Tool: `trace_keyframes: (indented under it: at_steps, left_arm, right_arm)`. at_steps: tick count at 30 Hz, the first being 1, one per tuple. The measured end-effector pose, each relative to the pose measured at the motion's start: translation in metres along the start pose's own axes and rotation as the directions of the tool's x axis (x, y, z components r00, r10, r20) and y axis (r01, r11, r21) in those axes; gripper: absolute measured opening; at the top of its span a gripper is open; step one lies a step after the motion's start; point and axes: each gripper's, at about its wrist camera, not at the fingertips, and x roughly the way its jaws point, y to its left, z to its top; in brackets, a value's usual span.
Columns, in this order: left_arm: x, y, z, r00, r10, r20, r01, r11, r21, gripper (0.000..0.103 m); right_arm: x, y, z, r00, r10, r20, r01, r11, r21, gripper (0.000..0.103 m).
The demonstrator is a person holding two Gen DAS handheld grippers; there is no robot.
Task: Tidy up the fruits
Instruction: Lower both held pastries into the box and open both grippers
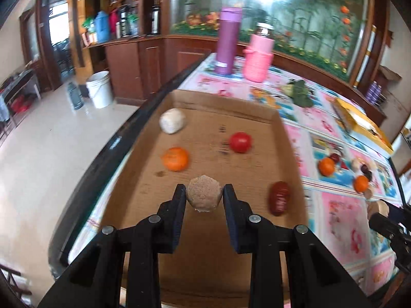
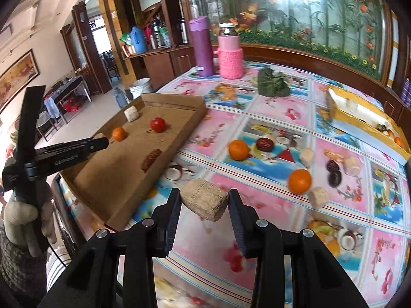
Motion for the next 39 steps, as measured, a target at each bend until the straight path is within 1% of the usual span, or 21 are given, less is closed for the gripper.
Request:
trace_keyframes:
  at_steps: [3, 7, 9, 13, 19, 21, 23, 25, 27, 31, 35, 39]
  left_arm:
    - [0.008, 0.017, 0.001, 1.0, 0.021, -0.007, -0.021, 0.999, -0.025, 0.029]
    - [0.022, 0.029, -0.001, 0.999, 0.023, -0.035, -0.024, 0.999, -0.04, 0.029]
    - [0.027, 0.031, -0.002, 0.999, 0.024, -0.046, -0.026, 0.999, -0.045, 0.029]
    - [0.037, 0.041, -0.003, 0.998, 0.025, -0.059, -0.028, 0.998, -0.062, 0.029]
    - [0.044, 0.047, -0.002, 0.998, 0.01, -0.063, -0.015, 0.997, -0.08, 0.029]
    - [0.042, 0.048, -0.002, 0.998, 0.003, -0.058, -0.008, 0.996, -0.09, 0.032]
    - [0.04, 0.051, -0.001, 0.999, -0.004, -0.046, -0.001, 0.994, -0.107, 0.043]
    - [0.035, 0.053, -0.001, 0.999, -0.016, -0.032, 0.012, 0.992, -0.122, 0.045]
    - [0.029, 0.054, 0.0, 1.0, -0.017, -0.018, 0.015, 0.991, -0.132, 0.047]
    - [0.017, 0.055, 0.002, 1.0, -0.016, 0.009, 0.018, 0.988, -0.151, 0.056]
    - [0.002, 0.051, 0.003, 0.999, -0.008, 0.035, 0.013, 0.989, -0.148, 0.058]
    - [-0.014, 0.035, 0.002, 0.998, 0.014, 0.068, -0.007, 0.994, -0.106, 0.06]
  right_arm:
    - [0.018, 0.031, 0.011, 0.998, 0.059, -0.013, -0.059, 0.998, -0.035, 0.041]
    - [0.046, 0.067, 0.017, 0.994, 0.099, -0.05, -0.103, 0.991, -0.082, 0.041]
    - [0.06, 0.079, 0.018, 0.991, 0.112, -0.073, -0.119, 0.989, -0.091, 0.041]
    - [0.088, 0.097, 0.02, 0.984, 0.131, -0.119, -0.143, 0.985, -0.095, 0.041]
    - [0.115, 0.113, 0.022, 0.978, 0.135, -0.161, -0.153, 0.983, -0.105, 0.041]
    - [0.121, 0.117, 0.022, 0.977, 0.131, -0.166, -0.151, 0.982, -0.114, 0.042]
    - [0.125, 0.12, 0.023, 0.977, 0.126, -0.17, -0.147, 0.982, -0.119, 0.042]
    - [0.129, 0.122, 0.024, 0.979, 0.117, -0.166, -0.138, 0.983, -0.121, 0.042]
    - [0.129, 0.123, 0.025, 0.979, 0.126, -0.163, -0.147, 0.982, -0.12, 0.042]
    - [0.121, 0.12, 0.028, 0.978, 0.152, -0.139, -0.166, 0.982, -0.095, 0.047]
    - [0.106, 0.114, 0.03, 0.981, 0.166, -0.099, -0.174, 0.982, -0.078, 0.048]
    - [0.088, 0.101, 0.03, 0.984, 0.164, -0.064, -0.167, 0.984, -0.057, 0.05]
